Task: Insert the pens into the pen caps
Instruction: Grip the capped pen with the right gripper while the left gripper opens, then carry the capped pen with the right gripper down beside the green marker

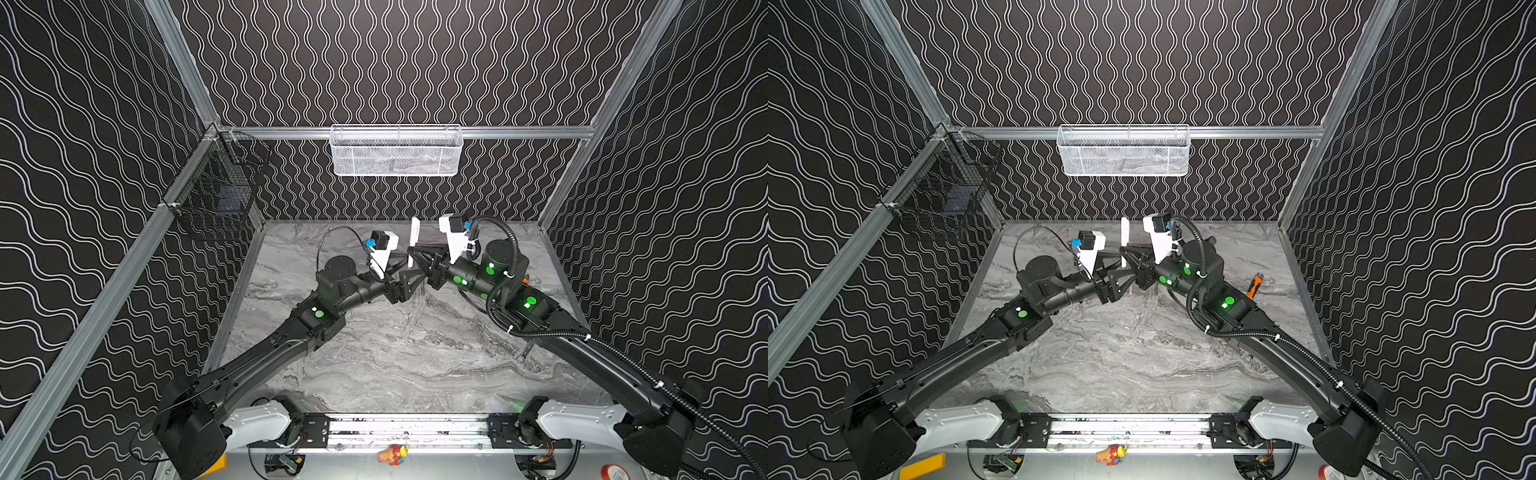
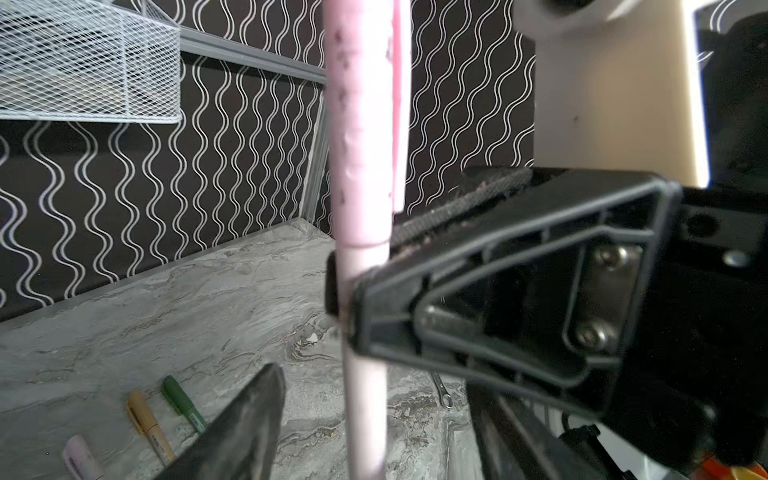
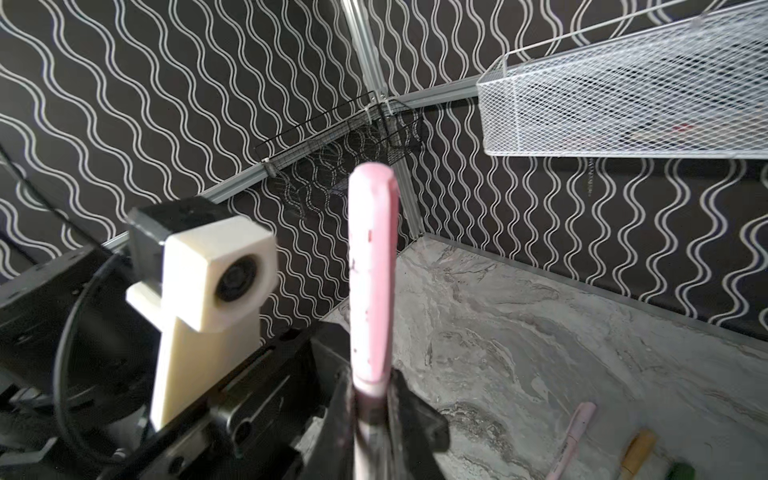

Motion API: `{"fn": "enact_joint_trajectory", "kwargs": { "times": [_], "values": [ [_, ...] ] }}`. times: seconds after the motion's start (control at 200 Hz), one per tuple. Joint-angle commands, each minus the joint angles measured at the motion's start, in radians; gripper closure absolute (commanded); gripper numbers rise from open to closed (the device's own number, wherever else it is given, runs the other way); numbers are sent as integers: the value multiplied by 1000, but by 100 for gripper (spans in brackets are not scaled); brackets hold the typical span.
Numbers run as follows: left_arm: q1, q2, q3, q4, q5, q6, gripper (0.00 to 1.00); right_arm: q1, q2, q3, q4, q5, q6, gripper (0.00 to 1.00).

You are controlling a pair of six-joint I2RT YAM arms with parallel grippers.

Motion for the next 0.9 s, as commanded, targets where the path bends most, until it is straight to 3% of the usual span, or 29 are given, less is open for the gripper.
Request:
{"fn": "enact_joint_trajectory", "kwargs": {
  "times": [0.0,0.08,0.29,0.631,0.896],
  "values": [
    [2,-10,-7,28,-58,4,16,-25,20,41,31,84,12,93],
    [1,-25,-8,6,-115,4,10,-60,62,90,-23,97,21,93],
    [2,-57,4,-119,-427,-11,9,-199,234,154,-209,46,63,92],
    [2,-78,5,-128,-449,1,10,-390,609,198,-398,-72,109,91],
    [3,-88,8,-133,-443,16,10,-425,844,321,-491,-134,108,90]
  ]
}}
